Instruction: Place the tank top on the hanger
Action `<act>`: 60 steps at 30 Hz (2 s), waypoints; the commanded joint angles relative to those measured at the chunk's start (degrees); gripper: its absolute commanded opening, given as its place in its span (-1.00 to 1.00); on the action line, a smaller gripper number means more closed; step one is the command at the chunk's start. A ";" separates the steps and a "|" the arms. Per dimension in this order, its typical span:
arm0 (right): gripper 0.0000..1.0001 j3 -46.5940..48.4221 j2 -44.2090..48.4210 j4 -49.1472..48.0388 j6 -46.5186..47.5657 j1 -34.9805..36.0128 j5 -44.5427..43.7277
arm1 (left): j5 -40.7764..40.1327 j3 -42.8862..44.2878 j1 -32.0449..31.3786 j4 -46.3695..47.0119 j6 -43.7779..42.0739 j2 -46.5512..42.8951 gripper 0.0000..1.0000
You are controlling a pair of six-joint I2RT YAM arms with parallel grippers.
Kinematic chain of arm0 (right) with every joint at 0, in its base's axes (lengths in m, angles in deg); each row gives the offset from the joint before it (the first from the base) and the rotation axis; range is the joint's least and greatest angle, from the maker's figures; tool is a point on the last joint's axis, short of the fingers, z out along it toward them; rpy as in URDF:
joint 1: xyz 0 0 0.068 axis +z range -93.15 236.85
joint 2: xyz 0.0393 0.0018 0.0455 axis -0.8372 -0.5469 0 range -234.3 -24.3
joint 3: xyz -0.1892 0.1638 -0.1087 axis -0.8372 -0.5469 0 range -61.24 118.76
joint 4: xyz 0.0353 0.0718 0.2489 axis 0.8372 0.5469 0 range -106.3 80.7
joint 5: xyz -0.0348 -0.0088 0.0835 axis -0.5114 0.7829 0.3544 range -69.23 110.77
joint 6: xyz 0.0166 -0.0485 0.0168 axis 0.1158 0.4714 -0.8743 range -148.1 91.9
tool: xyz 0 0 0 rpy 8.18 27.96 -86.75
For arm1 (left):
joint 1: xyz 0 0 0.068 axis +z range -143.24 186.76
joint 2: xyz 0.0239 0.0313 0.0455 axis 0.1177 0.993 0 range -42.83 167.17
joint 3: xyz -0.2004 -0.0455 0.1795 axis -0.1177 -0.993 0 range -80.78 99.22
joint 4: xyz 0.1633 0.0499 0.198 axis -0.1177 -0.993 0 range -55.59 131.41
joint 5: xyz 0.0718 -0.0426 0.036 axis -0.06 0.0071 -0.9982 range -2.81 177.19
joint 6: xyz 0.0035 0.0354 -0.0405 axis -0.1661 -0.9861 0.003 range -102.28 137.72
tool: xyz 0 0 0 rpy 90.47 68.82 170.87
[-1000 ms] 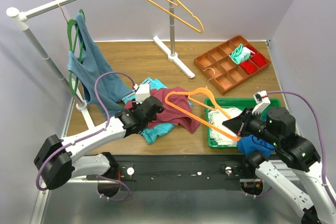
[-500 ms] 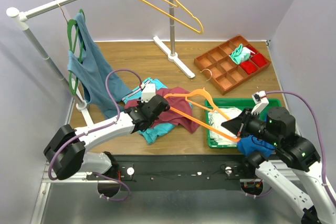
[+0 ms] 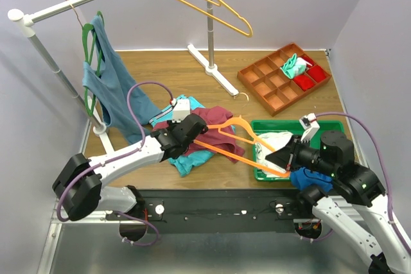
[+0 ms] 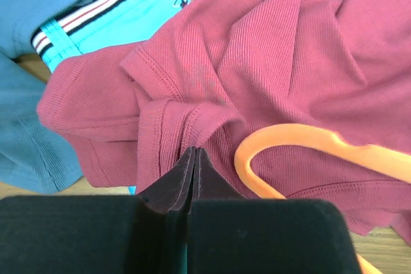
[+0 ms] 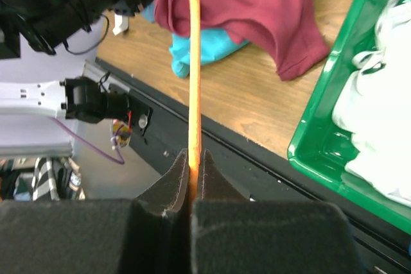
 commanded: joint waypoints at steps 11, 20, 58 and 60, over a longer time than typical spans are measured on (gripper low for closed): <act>-0.99 -6.54 -1.26 -12.99 -0.26 0.24 8.28 | -1.68 3.02 0.05 -2.89 -0.87 -5.69 -0.92; -0.99 -1.88 -1.00 -8.08 3.26 0.24 5.12 | -0.72 3.99 0.06 -3.59 -0.95 -7.09 -0.92; -0.99 -11.36 -4.08 -27.65 6.69 0.24 9.41 | 1.91 3.99 0.41 -4.48 -2.62 -12.89 -0.94; -0.99 -13.38 -4.60 -30.98 5.47 0.24 11.17 | 2.35 4.51 0.41 -4.04 -2.62 -12.63 -0.94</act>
